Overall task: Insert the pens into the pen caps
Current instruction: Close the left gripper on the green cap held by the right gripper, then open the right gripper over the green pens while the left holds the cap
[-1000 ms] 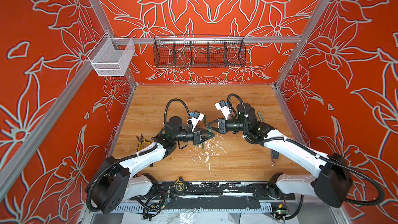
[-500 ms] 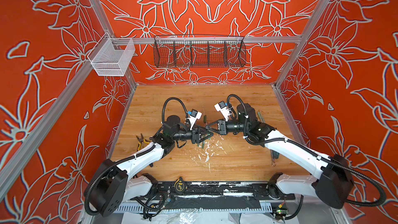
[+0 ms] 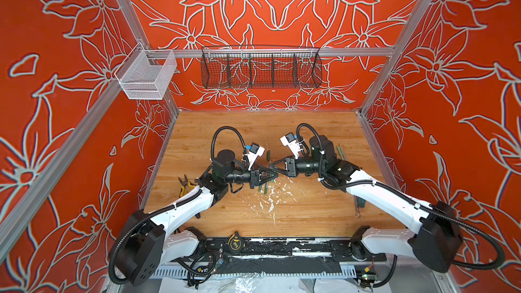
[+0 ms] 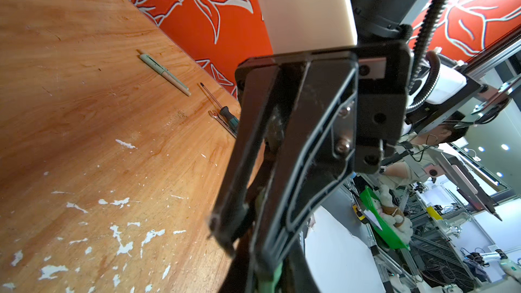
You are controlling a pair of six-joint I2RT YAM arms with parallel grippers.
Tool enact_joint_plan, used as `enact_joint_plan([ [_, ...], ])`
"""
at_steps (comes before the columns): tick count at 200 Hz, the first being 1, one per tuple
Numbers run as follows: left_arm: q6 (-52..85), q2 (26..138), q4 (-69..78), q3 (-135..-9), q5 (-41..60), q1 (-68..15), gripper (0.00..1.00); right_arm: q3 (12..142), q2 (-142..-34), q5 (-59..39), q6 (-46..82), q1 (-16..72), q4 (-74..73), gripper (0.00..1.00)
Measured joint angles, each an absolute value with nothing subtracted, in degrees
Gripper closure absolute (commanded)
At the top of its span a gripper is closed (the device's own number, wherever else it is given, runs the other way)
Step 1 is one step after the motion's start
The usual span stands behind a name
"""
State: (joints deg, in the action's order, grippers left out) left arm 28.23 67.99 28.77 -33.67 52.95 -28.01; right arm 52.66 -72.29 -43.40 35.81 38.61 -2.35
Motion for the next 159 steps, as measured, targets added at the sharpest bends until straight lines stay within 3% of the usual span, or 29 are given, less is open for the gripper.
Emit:
enact_joint_plan([
  [26,27.4,66.7,25.3,-33.7,49.9,-27.3,1.0,53.4,-72.2,-41.5,36.8,39.1,-0.6,0.51],
  [57,26.6,61.5,16.5,-33.7,41.8,-24.1,1.0,54.7,-70.7,-36.8,36.2,39.5,3.1,0.31],
  [98,25.7,48.8,2.0,-34.2,30.1,-21.1,1.0,57.0,-70.9,-27.5,35.0,39.9,11.9,0.33],
  [159,21.3,36.4,-14.0,-40.7,22.6,-20.3,1.0,60.5,-86.5,-14.0,35.5,46.3,22.9,0.47],
])
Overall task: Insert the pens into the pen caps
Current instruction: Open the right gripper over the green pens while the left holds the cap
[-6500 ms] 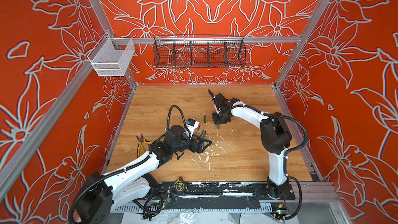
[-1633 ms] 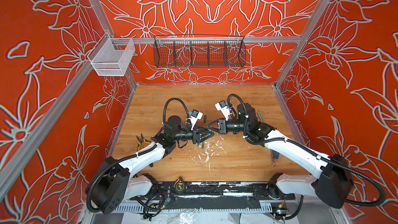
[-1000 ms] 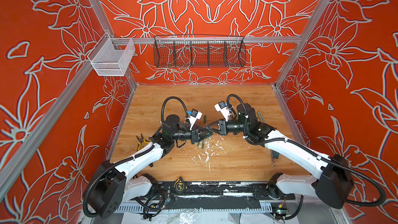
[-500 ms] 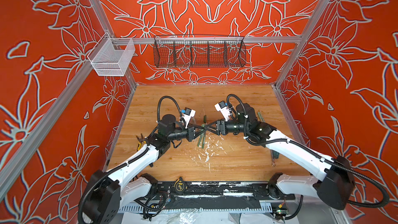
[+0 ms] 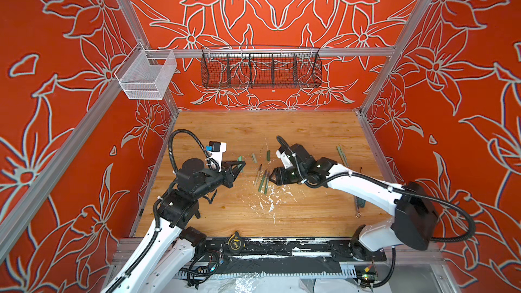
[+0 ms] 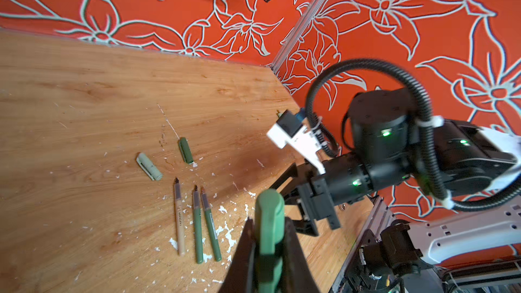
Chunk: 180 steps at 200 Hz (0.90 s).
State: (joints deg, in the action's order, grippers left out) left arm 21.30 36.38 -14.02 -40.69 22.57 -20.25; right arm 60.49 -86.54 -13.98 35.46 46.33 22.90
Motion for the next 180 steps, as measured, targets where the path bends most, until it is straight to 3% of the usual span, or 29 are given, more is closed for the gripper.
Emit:
enact_joint_plan([
  [35,19.0,32.8,-18.8,-41.1,21.5,-20.3,1.0,69.9,-97.4,-8.0,36.9,48.4,29.5,0.57],
  [74,18.6,30.2,-20.7,-41.1,21.2,-20.3,1.0,75.7,-105.7,-3.3,38.0,48.6,34.2,0.61],
  [180,19.0,27.3,-18.6,-38.6,23.4,-20.3,1.0,79.7,-111.4,-2.3,38.7,48.9,36.5,0.64],
])
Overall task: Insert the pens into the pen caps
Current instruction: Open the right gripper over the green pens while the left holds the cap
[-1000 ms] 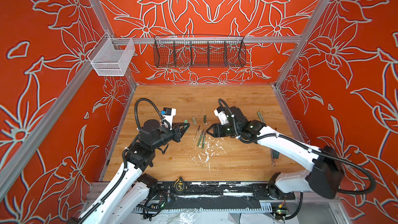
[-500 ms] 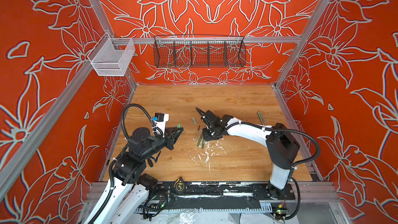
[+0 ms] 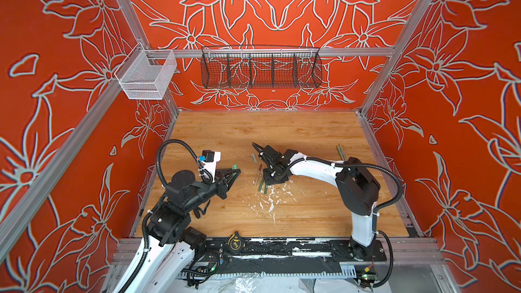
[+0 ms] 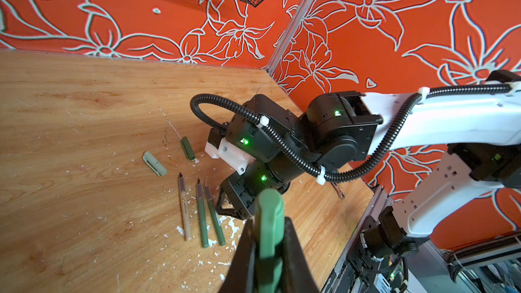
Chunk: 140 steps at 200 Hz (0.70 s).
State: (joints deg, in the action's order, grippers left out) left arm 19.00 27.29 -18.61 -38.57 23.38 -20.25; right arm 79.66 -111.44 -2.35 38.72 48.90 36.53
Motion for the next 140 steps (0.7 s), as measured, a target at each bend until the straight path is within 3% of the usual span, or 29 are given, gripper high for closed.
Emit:
enact_joint_plan([
  [91,19.1,27.0,-17.7,-38.4,22.9,-20.3,1.0,87.5,-113.0,-3.0,37.7,51.7,37.5,0.69],
  [140,18.9,25.4,-17.9,-38.4,21.6,-20.3,1.0,93.8,-120.9,-3.9,37.3,51.8,37.9,0.72],
])
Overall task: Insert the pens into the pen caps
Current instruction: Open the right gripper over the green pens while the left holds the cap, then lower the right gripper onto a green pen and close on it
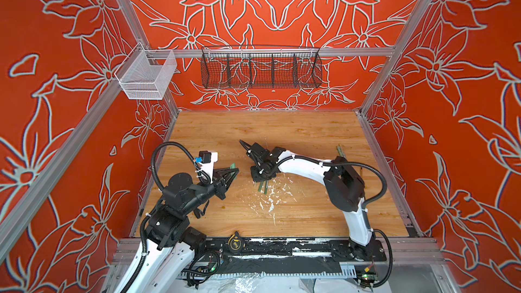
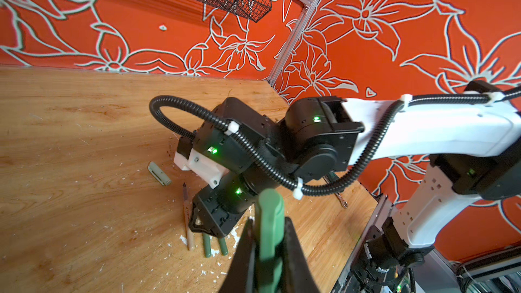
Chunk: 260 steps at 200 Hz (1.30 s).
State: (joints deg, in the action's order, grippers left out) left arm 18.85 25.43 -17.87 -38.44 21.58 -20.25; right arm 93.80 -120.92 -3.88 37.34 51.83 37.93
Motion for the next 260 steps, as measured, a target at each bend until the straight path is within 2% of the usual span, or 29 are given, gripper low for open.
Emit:
enact_joint_plan([
  [32,18.6,24.9,-18.0,-38.4,21.1,-20.3,1.0,97.5,-124.7,-3.7,37.3,51.7,39.2,0.73],
  [155,18.0,23.7,-18.5,-38.4,20.4,-20.3,1.0,101.9,-128.3,-1.5,38.2,50.7,42.9,0.72],
  [186,18.0,23.7,-18.5,-38.4,20.4,-20.3,1.0,102.0,-128.3,-0.9,38.2,50.7,43.2,0.72],
  [212,18.0,23.7,-18.5,-38.4,20.4,-20.3,1.0,99.2,-126.8,-1.3,38.3,50.7,40.1,0.67],
  [260,18.0,23.9,-18.5,-38.4,20.4,-20.3,1.0,96.2,-123.4,-1.5,38.4,50.7,38.2,0.66],
])
